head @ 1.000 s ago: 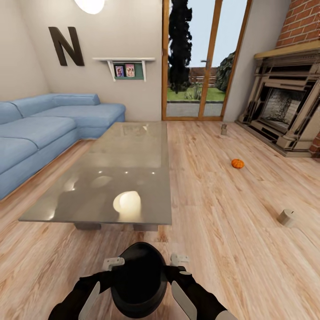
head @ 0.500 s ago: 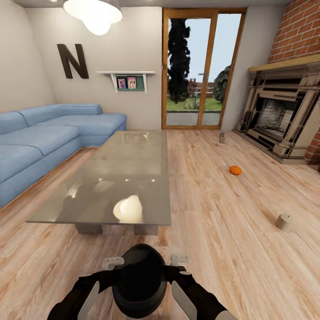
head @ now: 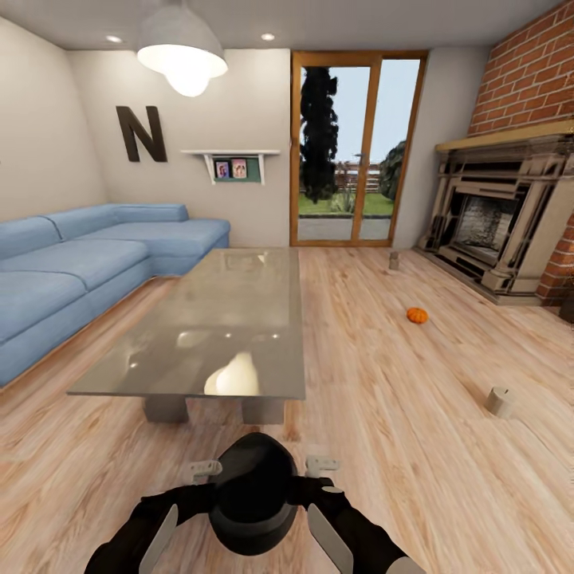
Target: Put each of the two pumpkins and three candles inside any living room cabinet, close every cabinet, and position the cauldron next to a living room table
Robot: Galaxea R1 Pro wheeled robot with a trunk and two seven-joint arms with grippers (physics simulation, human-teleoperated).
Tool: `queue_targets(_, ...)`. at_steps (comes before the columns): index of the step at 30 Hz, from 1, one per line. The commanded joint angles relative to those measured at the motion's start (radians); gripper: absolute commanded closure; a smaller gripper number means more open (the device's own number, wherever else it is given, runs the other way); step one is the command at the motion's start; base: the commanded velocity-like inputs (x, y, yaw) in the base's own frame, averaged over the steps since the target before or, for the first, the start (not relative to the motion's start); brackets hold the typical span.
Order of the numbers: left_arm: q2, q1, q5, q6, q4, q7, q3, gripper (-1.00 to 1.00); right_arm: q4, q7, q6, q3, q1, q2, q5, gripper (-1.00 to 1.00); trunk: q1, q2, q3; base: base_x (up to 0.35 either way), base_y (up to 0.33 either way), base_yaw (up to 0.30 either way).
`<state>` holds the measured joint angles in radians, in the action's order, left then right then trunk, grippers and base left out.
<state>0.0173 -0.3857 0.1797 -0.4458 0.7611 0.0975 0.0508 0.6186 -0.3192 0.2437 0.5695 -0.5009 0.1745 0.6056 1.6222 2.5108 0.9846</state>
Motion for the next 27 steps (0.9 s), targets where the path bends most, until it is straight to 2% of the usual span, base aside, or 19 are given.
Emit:
queue_targets(1, 0.001, 0.000, 0.010, -0.005, 0.001, -0.003, 0.003, -1.00, 0.001, -0.008, 0.003, 0.003, -0.001, 0.000, 0.005, -1.00, -0.001, 0.000, -0.003, -0.164, 0.000, 0.000)
queue_targets(8, 0.002, -0.001, 0.011, -0.005, 0.001, -0.003, 0.003, -1.00, 0.001, -0.008, 0.003, 0.003, -0.001, 0.000, 0.005, -1.00, -0.004, -0.001, -0.030, -0.130, 0.000, 0.000)
queue_targets(27, 0.003, 0.000, 0.011, -0.006, 0.001, -0.002, 0.003, -1.00, 0.001, -0.008, 0.004, 0.003, -0.001, 0.000, 0.005, -1.00, -0.013, -0.006, -0.104, -0.311, 0.000, 0.000)
